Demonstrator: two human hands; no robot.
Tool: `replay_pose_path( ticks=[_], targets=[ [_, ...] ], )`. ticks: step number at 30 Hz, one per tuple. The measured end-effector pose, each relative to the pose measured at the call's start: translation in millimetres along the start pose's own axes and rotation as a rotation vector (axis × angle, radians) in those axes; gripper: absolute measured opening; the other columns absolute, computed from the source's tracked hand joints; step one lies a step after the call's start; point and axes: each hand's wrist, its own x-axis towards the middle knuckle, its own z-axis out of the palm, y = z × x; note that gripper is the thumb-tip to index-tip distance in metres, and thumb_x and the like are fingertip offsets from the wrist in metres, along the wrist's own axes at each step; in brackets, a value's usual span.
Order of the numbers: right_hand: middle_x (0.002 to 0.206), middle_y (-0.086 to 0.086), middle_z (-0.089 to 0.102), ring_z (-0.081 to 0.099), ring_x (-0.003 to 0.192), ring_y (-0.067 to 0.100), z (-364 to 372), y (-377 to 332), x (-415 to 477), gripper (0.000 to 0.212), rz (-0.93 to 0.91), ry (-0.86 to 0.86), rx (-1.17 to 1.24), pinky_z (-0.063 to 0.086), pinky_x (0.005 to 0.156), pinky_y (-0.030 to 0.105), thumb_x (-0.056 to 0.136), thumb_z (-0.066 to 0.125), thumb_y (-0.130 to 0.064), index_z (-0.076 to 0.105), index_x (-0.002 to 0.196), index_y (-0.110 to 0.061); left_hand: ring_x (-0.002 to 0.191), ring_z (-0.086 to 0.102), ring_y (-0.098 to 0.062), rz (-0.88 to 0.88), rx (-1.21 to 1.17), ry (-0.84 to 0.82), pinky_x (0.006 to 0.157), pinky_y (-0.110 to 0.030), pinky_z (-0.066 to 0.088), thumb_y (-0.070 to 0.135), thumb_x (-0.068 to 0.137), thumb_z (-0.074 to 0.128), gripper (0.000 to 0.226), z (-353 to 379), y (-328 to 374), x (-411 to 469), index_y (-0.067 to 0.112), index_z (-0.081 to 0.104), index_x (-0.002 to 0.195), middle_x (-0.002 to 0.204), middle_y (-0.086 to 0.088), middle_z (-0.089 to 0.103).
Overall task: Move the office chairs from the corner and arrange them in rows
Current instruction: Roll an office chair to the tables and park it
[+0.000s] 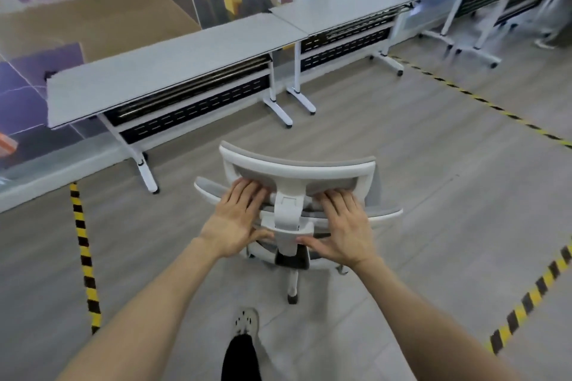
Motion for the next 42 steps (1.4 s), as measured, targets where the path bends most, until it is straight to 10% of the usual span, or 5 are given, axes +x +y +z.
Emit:
replay_pose_path(
  ticks=[18,42],
  targets=[
    [0.132,0.013,0.066,0.059,0.126,0.039,122.1,177.4,249.0,0.099,0.305,0.146,-0.171,0.044,0.117,0.051,0.079,0.077,-0.086,0.071,0.135,-0.004,0.149,0.043,-0.044,0.430,-0.101,0.120,0.132,-0.060,0.028,0.084,0.094,0.061,0.103,42.6,-166.6,410.6,0.011,0.041,0.164,0.156,-0.018,0.047],
    [0.138,0.013,0.060,0.053,0.134,0.038,186.5,626.1,524.5,0.105,0.537,0.063,-0.321,0.042,0.121,0.053,0.077,0.074,-0.090,0.065,0.141,-0.007,0.154,0.035,-0.040,0.588,-0.175,0.084,0.133,-0.055,0.025,0.093,0.090,0.052,0.106,80.7,-149.1,1004.8,0.020,0.039,0.166,0.160,-0.012,0.042]
  ],
)
